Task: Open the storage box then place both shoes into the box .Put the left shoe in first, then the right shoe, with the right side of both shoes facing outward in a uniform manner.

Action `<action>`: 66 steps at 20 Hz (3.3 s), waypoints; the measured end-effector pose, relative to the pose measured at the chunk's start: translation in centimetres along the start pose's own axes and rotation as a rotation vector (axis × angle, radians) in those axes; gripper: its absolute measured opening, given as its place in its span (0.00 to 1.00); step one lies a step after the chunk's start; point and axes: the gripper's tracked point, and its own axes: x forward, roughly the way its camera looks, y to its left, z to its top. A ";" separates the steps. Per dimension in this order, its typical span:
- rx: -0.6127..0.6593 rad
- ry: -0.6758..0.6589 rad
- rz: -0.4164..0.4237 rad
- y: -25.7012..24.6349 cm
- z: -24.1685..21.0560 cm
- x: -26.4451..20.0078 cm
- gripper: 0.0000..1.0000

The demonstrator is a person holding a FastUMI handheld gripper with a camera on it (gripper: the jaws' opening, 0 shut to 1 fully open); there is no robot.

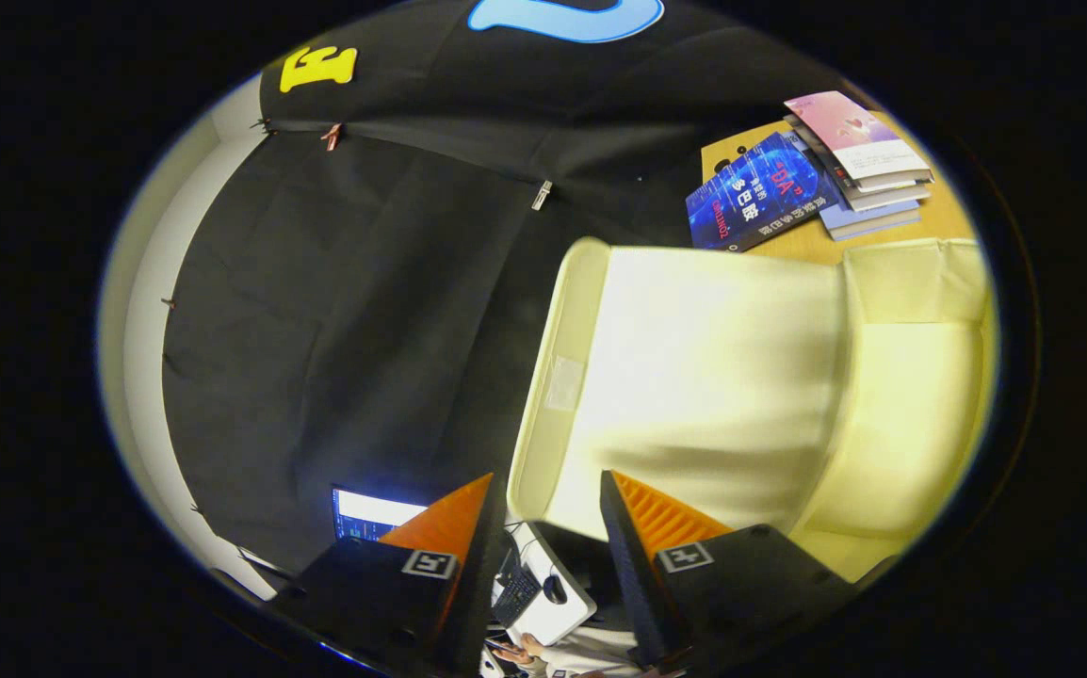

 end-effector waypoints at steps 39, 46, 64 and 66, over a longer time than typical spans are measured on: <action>-0.236 -0.105 -1.102 -44.8 -3.7 -35.4 0.99; -0.199 -0.109 -1.066 -46.2 -2.4 -33.8 0.86; 0.082 -0.257 -0.853 -42.9 -1.7 -31.9 0.05; 0.076 -0.283 -0.836 -41.4 -1.3 -32.3 0.05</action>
